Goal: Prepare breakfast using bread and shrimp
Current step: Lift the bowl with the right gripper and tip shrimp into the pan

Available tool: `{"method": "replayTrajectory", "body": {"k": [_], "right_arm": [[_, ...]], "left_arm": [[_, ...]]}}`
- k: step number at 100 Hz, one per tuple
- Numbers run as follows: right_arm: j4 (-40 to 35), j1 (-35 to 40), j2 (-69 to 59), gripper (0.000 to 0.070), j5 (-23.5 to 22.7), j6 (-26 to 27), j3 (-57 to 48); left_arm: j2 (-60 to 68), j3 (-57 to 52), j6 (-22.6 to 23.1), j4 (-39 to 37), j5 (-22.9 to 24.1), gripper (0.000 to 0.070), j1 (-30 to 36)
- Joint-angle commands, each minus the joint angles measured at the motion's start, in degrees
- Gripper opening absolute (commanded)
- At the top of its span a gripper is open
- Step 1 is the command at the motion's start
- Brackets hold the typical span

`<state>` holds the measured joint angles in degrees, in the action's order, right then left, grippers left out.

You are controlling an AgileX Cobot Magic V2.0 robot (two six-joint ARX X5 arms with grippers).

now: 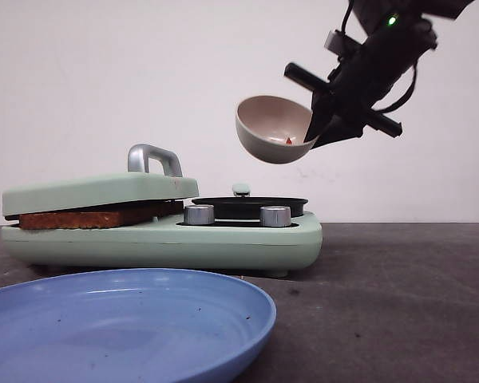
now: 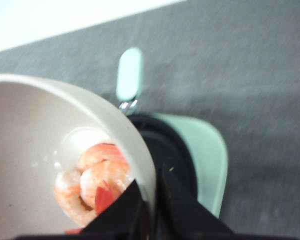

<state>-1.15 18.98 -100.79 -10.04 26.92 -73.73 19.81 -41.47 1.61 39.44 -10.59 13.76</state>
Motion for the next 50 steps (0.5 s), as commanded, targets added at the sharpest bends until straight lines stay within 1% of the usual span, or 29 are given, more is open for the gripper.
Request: {"method": "replayTrajectory", "body": {"k": [1,8,15,40,50], "right_arm": [[3.3,1.0,-1.7,0.0000,2.5,-1.7,-1.0],[5.6,1.8,-2.2,0.0000,6.3,-4.9,-1.0],[7.9,3.1,-2.2,0.0000,10.8,-9.9,-1.0],[19.4,9.6,-2.2,0.0000,25.6,-34.2,-1.0],[23.0,11.9,-2.3,0.0000,29.5,-43.6,-1.0]], "left_arm": [[0.2,-0.4,0.8,0.0,0.1,0.0279,0.1],[0.2,-0.4,0.8,0.1,0.1,0.0279,0.1],[0.2,-0.4,0.8,0.0,0.1,0.0279,0.1],[0.2,-0.4,0.8,0.0,0.1,0.0279,0.1],[0.2,-0.4,1.0,0.0,0.1,0.0279,0.1]]}}
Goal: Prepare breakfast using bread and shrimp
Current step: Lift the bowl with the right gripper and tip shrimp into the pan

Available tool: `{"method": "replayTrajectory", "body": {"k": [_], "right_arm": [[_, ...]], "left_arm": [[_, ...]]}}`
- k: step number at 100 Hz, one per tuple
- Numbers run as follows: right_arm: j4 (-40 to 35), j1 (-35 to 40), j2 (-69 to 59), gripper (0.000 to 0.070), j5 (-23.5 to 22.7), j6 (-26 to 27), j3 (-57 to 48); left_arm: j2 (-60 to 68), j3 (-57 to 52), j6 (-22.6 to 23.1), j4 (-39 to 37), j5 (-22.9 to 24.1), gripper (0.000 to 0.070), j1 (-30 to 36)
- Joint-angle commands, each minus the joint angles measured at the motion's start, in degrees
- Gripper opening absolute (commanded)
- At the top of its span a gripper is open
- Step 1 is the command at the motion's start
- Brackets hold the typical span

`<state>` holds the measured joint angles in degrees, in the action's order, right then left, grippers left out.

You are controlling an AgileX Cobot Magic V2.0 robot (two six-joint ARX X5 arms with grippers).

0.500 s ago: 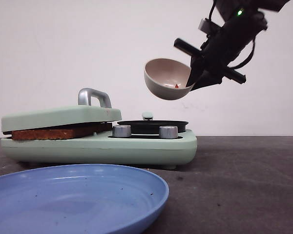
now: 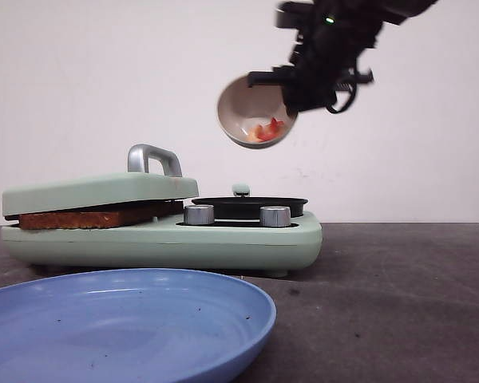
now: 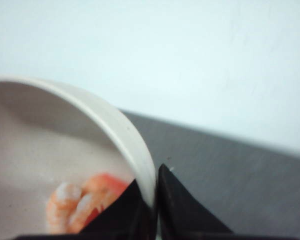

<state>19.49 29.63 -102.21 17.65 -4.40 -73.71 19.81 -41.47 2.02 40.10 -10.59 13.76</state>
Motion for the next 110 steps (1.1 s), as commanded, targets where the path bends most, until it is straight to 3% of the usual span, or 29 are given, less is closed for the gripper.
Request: {"method": "replayTrajectory", "body": {"k": [1,23,55,79,100,110], "right_arm": [[2.7,1.5,-0.9,0.0000,2.0,-13.1,-1.0],[8.7,4.5,-1.5,0.0000,9.3,-30.4,-1.0],[20.5,5.6,-3.9,0.0000,13.3,-49.8,-1.0],[25.6,5.9,-4.2,0.0000,12.2,-55.4,-1.0],[32.7,5.9,-4.2,0.0000,10.2,-63.5,-1.0],[32.5,5.8,-4.2,0.0000,9.9,-63.6,-1.0]], "left_arm": [[0.2,-0.4,0.6,-0.7,0.1,0.0279,0.1],[0.2,-0.4,0.6,-0.7,-1.3,0.0279,0.1],[0.2,-0.4,1.3,-0.5,-1.9,0.0279,0.1],[0.2,-0.4,2.3,0.0,-1.9,0.0279,0.1],[0.2,-0.4,3.0,0.0,-1.9,0.0279,0.1],[0.2,-0.4,3.1,0.0,-1.9,0.0279,0.1]]}}
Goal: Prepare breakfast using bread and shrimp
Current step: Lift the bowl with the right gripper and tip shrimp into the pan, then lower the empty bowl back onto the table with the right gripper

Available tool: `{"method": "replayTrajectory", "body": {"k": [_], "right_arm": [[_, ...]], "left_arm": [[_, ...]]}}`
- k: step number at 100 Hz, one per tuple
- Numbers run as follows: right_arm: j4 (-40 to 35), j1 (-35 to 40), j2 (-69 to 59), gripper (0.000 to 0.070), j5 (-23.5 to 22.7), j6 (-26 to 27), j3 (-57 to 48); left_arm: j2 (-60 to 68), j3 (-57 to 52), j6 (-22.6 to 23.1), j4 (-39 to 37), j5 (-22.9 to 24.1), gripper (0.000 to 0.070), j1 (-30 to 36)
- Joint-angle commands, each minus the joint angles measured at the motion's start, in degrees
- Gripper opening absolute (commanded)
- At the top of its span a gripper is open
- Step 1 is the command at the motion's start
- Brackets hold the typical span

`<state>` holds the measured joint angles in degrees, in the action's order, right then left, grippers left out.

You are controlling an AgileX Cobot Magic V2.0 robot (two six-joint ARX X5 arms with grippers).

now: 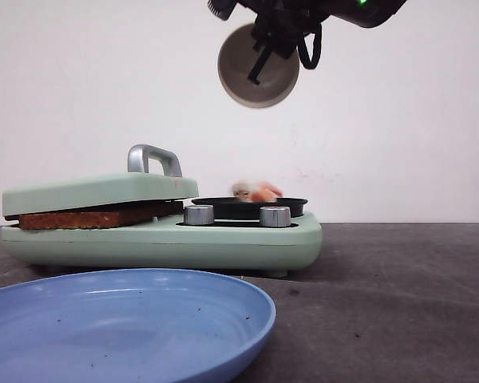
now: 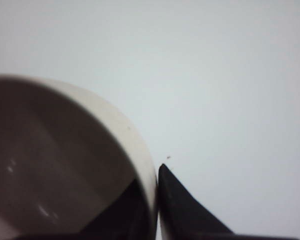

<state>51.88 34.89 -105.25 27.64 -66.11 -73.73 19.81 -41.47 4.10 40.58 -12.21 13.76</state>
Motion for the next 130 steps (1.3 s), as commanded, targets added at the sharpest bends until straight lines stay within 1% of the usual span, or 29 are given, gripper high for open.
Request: {"method": "replayTrajectory", "body": {"k": [1,7,15,30,38,58,64,73,78,89,98,108,118,130], "right_arm": [[0.0,0.5,-1.2,0.0000,0.0,-1.8,-1.0],[-1.1,0.5,-1.2,0.0000,0.4,-1.1,-1.0],[-2.3,0.5,-1.2,0.0000,0.7,1.3,-1.0],[-4.7,0.5,-1.2,0.0000,1.9,8.4,-1.0],[-5.9,0.5,-1.2,0.0000,4.8,12.7,-1.0],[-11.1,0.6,-1.1,0.0000,15.2,22.3,-1.0],[-14.1,0.6,-0.7,0.0000,17.2,24.3,-1.0],[-19.6,0.6,0.1,0.0000,18.8,29.0,-1.0],[-22.9,0.5,0.8,0.0000,19.6,32.5,-1.0],[-31.3,0.5,3.0,0.0000,20.5,41.7,-1.0],[-38.8,0.3,5.4,0.0000,20.1,49.8,-1.0],[-47.1,-0.3,8.5,0.0000,17.9,57.7,-1.0],[-55.6,-1.6,12.2,0.0000,13.6,65.2,-1.0],[-65.5,-4.2,17.0,0.0000,6.0,72.3,-1.0]], "left_arm": [[0.2,-0.4,1.0,-0.5,-0.3,0.0279,0.1],[0.2,-0.4,1.0,-0.5,-0.3,0.0279,0.1],[0.2,-0.4,1.0,-0.5,-0.3,0.0279,0.1],[0.2,-0.4,1.0,-0.5,-0.3,0.0279,0.1],[0.2,-0.4,1.0,-0.5,-0.3,0.0279,0.1],[0.2,-0.4,1.0,-0.1,-0.3,0.0279,0.1],[0.2,-0.4,1.0,0.3,-0.3,0.0278,0.1],[0.2,-0.4,1.0,0.8,-0.3,0.0278,0.1],[0.2,-0.4,1.0,0.9,-0.3,0.0278,0.1],[0.2,-0.4,1.0,1.3,-0.3,0.0278,0.1],[0.2,-0.4,1.0,1.8,-0.3,0.0278,0.1],[0.2,-0.4,1.0,2.1,-0.3,0.0278,0.1],[0.2,-0.4,0.9,2.0,-0.3,0.0278,0.1],[0.2,-0.4,1.0,1.9,-0.3,0.0278,0.1]]}}
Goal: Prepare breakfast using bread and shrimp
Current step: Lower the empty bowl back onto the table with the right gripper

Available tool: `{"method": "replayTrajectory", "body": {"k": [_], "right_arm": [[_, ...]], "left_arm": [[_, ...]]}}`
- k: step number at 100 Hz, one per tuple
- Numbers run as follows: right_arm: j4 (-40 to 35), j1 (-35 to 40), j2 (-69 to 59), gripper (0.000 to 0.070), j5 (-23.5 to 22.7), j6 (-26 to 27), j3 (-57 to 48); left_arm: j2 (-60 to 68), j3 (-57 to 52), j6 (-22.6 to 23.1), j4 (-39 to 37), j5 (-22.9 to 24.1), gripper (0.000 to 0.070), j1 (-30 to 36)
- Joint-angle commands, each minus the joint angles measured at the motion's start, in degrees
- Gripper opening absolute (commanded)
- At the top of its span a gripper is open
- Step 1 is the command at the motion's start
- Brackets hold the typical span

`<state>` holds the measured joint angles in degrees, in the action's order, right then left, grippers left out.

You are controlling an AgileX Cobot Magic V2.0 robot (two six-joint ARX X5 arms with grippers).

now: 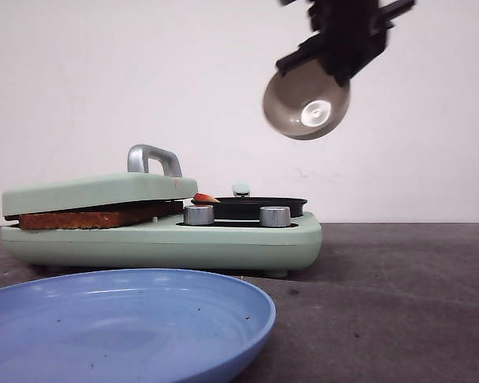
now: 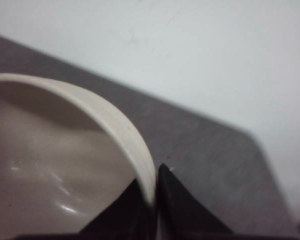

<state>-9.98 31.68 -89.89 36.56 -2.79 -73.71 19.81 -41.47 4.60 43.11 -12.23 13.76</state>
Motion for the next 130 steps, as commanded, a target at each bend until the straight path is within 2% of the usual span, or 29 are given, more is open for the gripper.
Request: {"method": "replayTrajectory", "body": {"k": [1,20,31,41,75,83,130], "right_arm": [[-4.5,-1.3,2.1,0.0000,-3.6,9.6,-1.0],[-18.2,-8.6,7.7,0.0000,-17.7,17.2,-1.0],[-22.5,-13.9,9.0,0.0000,-26.7,18.5,-1.0],[-26.2,-18.5,9.1,0.0000,-35.5,18.9,-1.0],[-33.6,-29.1,2.8,0.0000,-56.1,17.3,-0.9],[-34.4,-29.9,-0.3,0.0000,-58.0,16.1,-0.9],[-33.1,-29.5,-15.0,0.0000,-57.1,14.3,-0.9]], "left_arm": [[0.2,-0.4,0.5,-0.7,-0.3,0.0278,0.1],[0.2,-0.4,0.5,-0.9,-0.3,0.0278,0.1],[0.2,-0.4,0.5,-0.9,-0.3,0.0278,0.1],[0.2,-0.4,0.5,-0.9,-0.3,0.0278,0.1],[0.2,-0.4,0.3,-2.0,-0.2,0.0278,0.1],[0.2,-0.4,0.3,-2.0,-0.2,0.0278,0.1],[0.2,-0.4,0.3,-2.0,-0.2,0.0278,0.1]]}}
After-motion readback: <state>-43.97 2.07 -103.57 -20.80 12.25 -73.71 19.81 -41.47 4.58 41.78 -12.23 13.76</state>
